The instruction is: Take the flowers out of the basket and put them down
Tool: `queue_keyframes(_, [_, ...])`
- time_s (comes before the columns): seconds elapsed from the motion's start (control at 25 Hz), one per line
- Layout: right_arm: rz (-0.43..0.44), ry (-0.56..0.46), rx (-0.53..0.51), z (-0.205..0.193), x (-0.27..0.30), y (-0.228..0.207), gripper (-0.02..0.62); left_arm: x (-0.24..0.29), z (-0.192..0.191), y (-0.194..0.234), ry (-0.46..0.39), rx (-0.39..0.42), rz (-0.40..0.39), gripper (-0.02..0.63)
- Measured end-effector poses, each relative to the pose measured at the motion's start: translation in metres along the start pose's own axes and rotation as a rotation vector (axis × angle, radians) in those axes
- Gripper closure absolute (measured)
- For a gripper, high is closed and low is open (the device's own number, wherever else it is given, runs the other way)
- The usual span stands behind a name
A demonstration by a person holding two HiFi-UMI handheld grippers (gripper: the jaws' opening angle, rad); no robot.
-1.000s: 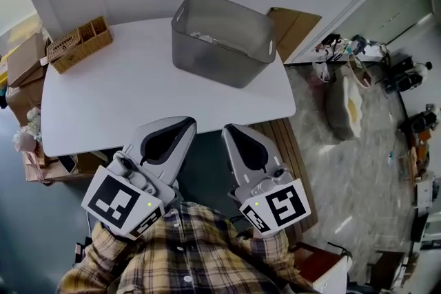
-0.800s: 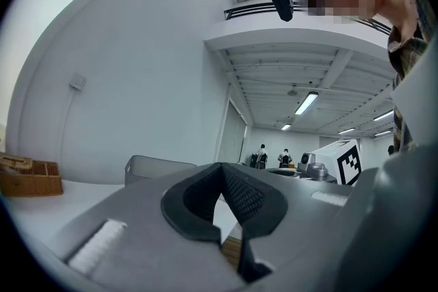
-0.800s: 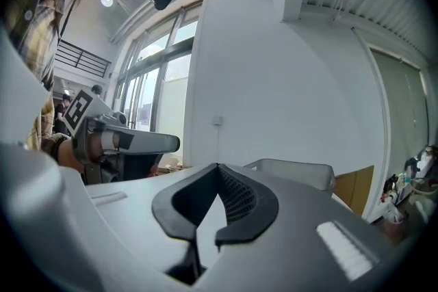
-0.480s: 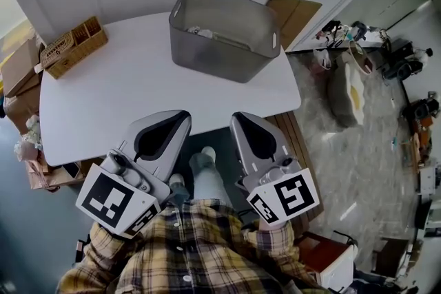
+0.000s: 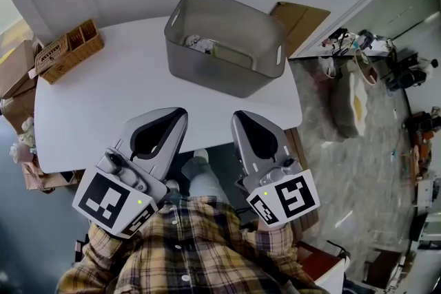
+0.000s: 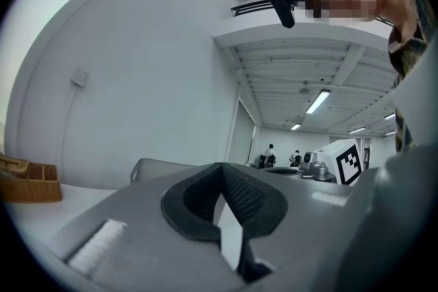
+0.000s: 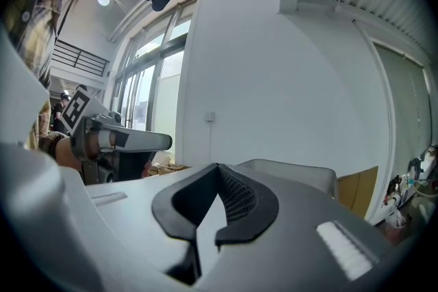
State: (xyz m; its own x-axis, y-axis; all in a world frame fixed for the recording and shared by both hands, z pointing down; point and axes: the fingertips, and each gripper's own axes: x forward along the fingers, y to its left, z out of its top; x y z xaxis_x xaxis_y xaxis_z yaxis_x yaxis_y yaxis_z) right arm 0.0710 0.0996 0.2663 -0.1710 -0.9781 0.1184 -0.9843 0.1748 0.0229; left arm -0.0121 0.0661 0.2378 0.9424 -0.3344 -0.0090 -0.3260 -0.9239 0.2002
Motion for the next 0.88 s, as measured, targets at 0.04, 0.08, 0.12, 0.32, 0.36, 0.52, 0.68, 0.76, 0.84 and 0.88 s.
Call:
queue_keyframes(0.04, [0.006,-0.001,-0.002,0.001,0.005,-0.007,0.591,0.008,0.001,0.004,-0.002,0.0,0.006,0.595])
queue_keyframes(0.08, [0.012,-0.001,-0.004,0.002,0.01,-0.014,0.591,0.016,0.001,0.008,-0.004,0.0,0.011,0.595])
queue_keyframes(0.12, [0.018,-0.002,-0.007,0.003,0.015,-0.022,0.591,0.025,0.002,0.011,-0.007,0.0,0.016,0.595])
queue_keyframes(0.32, [0.067,0.002,-0.023,0.012,0.044,-0.062,0.591,0.071,0.008,0.029,-0.016,-0.008,0.053,0.595])
queue_keyframes(0.36, [0.079,0.006,-0.027,0.014,0.05,-0.07,0.591,0.08,0.01,0.033,-0.016,-0.009,0.06,0.595])
queue_keyframes(0.52, [0.121,0.018,-0.036,0.021,0.071,-0.097,0.591,0.111,0.016,0.045,-0.012,-0.015,0.096,0.595])
queue_keyframes(0.68, [0.157,0.025,-0.036,0.028,0.089,-0.121,0.591,0.133,0.021,0.057,-0.007,-0.018,0.137,0.595])
queue_keyframes(0.76, [0.177,0.03,-0.041,0.03,0.096,-0.13,0.591,0.142,0.023,0.061,-0.006,-0.018,0.156,0.595])
queue_keyframes(0.84, [0.197,0.034,-0.046,0.031,0.102,-0.139,0.591,0.151,0.024,0.063,-0.007,-0.019,0.175,0.595])
queue_keyframes(0.88, [0.207,0.034,-0.048,0.032,0.104,-0.143,0.591,0.155,0.024,0.064,-0.009,-0.02,0.184,0.595])
